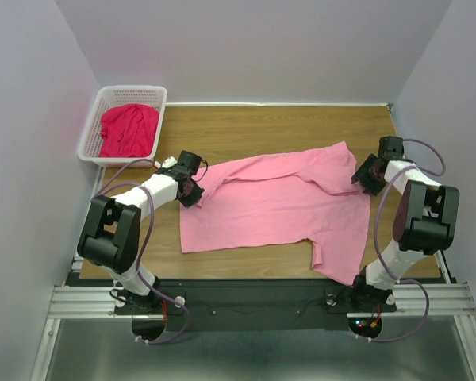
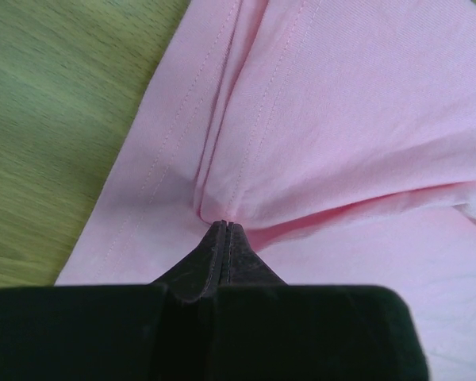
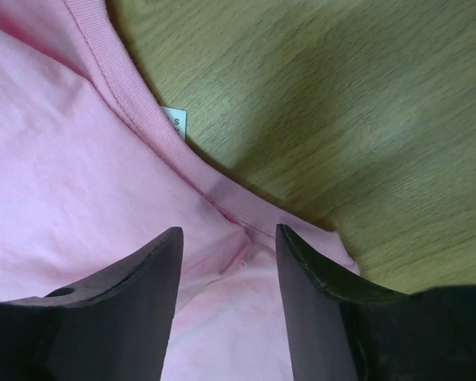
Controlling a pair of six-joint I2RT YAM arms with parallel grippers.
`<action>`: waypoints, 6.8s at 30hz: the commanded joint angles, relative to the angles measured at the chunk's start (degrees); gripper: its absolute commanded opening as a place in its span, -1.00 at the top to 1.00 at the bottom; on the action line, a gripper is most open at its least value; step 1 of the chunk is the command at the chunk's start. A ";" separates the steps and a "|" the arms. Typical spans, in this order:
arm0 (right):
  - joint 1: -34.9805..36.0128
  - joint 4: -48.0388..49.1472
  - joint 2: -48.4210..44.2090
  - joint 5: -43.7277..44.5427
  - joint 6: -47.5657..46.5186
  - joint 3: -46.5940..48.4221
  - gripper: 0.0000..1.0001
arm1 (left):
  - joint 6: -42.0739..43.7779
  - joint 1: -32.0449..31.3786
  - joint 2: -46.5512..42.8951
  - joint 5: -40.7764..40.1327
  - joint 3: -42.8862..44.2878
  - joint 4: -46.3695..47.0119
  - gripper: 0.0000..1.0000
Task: Fold and stack the t-shirts
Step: Fold the tshirt
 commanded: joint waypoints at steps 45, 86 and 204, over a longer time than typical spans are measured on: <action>-0.28 -0.64 -0.35 -2.37 2.04 18.54 0.99 | 16.86 11.69 7.25 -6.92 21.22 1.50 1.00; -0.19 -1.16 -12.03 -6.86 7.14 12.58 0.99 | 27.25 14.42 15.26 1.43 31.17 5.55 1.00; -4.41 9.99 27.16 -16.52 -8.24 35.16 0.99 | 25.66 13.01 25.28 0.99 22.46 13.28 0.35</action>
